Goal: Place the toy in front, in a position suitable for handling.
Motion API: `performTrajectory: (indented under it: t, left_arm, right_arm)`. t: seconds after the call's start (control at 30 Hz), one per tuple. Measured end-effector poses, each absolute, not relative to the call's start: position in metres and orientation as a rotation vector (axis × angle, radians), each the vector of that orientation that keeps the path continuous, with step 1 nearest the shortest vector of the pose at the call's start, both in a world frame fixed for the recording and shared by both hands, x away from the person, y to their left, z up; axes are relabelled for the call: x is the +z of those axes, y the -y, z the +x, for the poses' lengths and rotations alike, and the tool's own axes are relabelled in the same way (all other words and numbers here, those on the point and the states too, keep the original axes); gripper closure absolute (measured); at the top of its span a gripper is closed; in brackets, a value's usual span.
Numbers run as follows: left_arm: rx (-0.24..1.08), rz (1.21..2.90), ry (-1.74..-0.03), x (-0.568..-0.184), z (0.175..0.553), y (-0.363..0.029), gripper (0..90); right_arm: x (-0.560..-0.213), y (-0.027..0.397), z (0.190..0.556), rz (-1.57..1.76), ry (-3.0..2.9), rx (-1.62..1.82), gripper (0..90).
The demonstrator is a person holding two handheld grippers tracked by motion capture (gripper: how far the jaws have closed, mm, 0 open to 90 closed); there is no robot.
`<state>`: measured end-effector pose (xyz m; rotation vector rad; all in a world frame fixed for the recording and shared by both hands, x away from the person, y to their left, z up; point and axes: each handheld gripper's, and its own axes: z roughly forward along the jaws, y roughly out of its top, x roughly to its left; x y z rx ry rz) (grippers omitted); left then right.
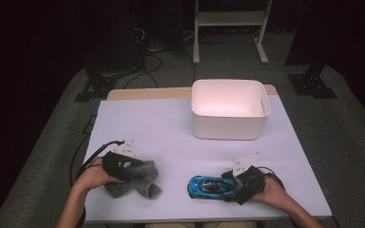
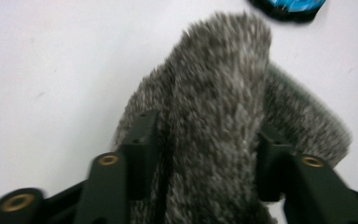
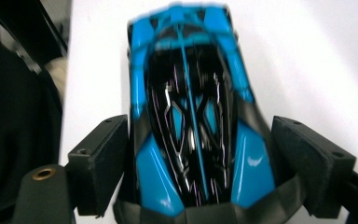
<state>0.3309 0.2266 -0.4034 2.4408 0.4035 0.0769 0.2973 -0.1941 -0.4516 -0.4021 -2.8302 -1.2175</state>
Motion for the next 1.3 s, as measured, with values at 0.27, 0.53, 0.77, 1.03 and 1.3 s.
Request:
performTrajectory:
  t: [0.27,0.53,0.77,1.03,1.3]
  left_arm:
    - [0.069,2.375,-0.391,-0.398,0.329,-0.223,30.9]
    - [0.087,2.322,-0.400,-0.399,0.327,-0.226,26.3]
    - [0.112,2.303,-0.447,-0.403,0.328,-0.229,21.4]
    - [0.130,2.311,-0.497,-0.408,0.326,-0.231,16.7]
    - [0.131,2.286,-0.516,-0.410,0.326,-0.232,12.9]
  right_arm:
    - [-0.433,0.195,0.308,-0.427,2.833,-1.238,18.6]
    - [-0.410,0.206,0.328,-0.480,2.835,-1.260,20.5]
    - [-0.389,0.210,0.340,-0.486,2.869,-1.251,19.6]
    - [-0.365,0.211,0.354,-0.474,2.893,-1.252,18.4]
    - [-0.348,0.212,0.363,-0.466,2.905,-1.279,18.0]
